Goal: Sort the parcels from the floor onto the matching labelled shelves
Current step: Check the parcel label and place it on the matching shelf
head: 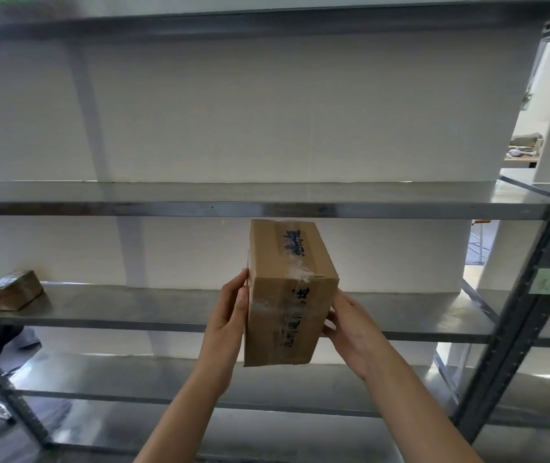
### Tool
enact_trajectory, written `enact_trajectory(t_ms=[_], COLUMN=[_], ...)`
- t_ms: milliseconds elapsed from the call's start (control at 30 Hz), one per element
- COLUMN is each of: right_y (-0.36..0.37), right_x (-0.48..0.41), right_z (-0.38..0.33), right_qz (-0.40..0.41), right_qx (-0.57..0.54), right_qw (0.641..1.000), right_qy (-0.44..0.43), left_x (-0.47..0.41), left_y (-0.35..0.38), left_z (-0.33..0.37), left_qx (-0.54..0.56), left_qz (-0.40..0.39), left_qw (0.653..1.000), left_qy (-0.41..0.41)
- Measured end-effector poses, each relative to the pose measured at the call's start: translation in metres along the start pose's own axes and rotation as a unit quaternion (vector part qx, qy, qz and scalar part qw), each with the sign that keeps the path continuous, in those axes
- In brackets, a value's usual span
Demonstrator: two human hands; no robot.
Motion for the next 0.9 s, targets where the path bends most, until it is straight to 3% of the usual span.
enact_trajectory(t_ms=[167, 567, 900], right_y=[0.005, 0.024, 0.034], right_x=[-0.003, -0.004, -0.006], right_z=[0.0, 0.011, 0.001], right_qz=[-0.014, -0.068, -0.065], right_qx=[-0.019, -0.033, -0.026], right_qw=[1.0, 0.997, 0.996], right_qy=[-0.002, -0.025, -0.048], left_x=[0.0, 0.0, 0.011], left_y=[-0.011, -0.033, -0.027], left_z=[0.001, -0.004, 0.003], left_qx=[-0.033, -0.028, -0.038], left_qz=[0.005, 0.029, 0.014], left_qw=[0.999, 0.998, 0.999], left_qy=[0.013, -0.054, 0.02])
Point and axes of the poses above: each hand's wrist, its own x-axis away from the middle knuckle, its own y-axis out of the palm, z = x × y, the point moved 10 cm from there along -x, towards the middle knuckle, and after that the axes turned 10 degrees about -y, right-handed, at the moved point
